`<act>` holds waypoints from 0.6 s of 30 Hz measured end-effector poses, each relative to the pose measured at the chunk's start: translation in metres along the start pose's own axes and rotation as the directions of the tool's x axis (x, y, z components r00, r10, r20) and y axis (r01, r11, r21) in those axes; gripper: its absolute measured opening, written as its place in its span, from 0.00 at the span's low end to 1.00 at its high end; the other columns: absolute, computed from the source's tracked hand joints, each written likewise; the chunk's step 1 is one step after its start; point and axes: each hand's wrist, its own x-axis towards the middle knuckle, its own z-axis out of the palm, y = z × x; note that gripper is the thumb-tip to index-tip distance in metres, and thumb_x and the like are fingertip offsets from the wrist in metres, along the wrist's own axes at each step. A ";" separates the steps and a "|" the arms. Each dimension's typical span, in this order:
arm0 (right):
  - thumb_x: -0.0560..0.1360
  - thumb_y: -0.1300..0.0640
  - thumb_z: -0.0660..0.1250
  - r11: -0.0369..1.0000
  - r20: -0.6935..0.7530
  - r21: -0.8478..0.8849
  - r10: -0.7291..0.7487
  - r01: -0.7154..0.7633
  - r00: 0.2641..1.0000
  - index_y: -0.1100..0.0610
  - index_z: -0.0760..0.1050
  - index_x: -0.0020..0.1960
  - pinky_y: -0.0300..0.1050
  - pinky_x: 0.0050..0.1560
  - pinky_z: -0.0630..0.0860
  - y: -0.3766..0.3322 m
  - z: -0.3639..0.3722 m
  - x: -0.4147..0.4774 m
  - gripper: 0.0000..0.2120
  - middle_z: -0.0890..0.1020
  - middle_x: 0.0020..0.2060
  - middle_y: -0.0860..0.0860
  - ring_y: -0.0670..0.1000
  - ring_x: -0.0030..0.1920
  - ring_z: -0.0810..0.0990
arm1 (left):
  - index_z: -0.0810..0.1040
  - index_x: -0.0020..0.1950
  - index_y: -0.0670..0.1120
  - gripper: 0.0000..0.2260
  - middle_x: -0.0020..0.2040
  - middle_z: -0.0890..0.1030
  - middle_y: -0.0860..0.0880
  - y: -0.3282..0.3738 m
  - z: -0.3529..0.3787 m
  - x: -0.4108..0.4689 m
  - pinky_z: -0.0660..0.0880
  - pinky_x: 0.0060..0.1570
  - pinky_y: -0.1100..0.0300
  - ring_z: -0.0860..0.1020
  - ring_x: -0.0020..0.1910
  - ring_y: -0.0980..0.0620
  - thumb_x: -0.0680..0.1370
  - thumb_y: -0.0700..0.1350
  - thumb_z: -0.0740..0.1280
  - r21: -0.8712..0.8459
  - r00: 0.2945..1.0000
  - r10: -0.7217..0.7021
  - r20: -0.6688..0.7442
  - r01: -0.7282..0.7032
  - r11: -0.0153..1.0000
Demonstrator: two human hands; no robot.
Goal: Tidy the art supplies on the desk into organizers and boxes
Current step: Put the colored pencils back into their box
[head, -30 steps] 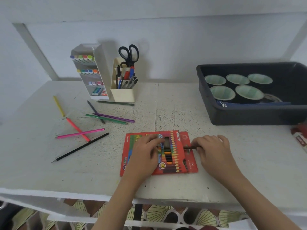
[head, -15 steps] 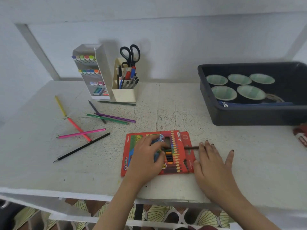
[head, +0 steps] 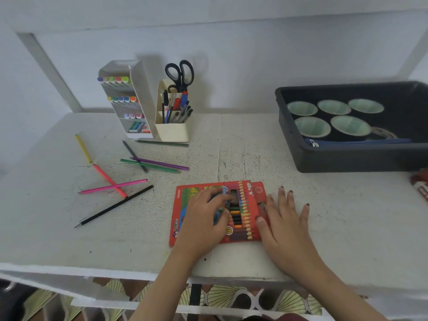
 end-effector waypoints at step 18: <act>0.76 0.37 0.40 0.993 -0.068 0.115 0.012 -0.004 0.998 0.47 0.45 0.77 0.51 0.66 0.25 -0.014 -0.011 0.014 0.31 0.40 0.77 0.51 0.51 0.74 0.33 | 0.80 0.55 0.51 0.13 0.58 0.75 0.58 -0.001 -0.016 -0.003 0.63 0.61 0.67 0.67 0.60 0.65 0.73 0.42 0.62 -0.163 0.987 -0.036 -0.156 0.010 0.987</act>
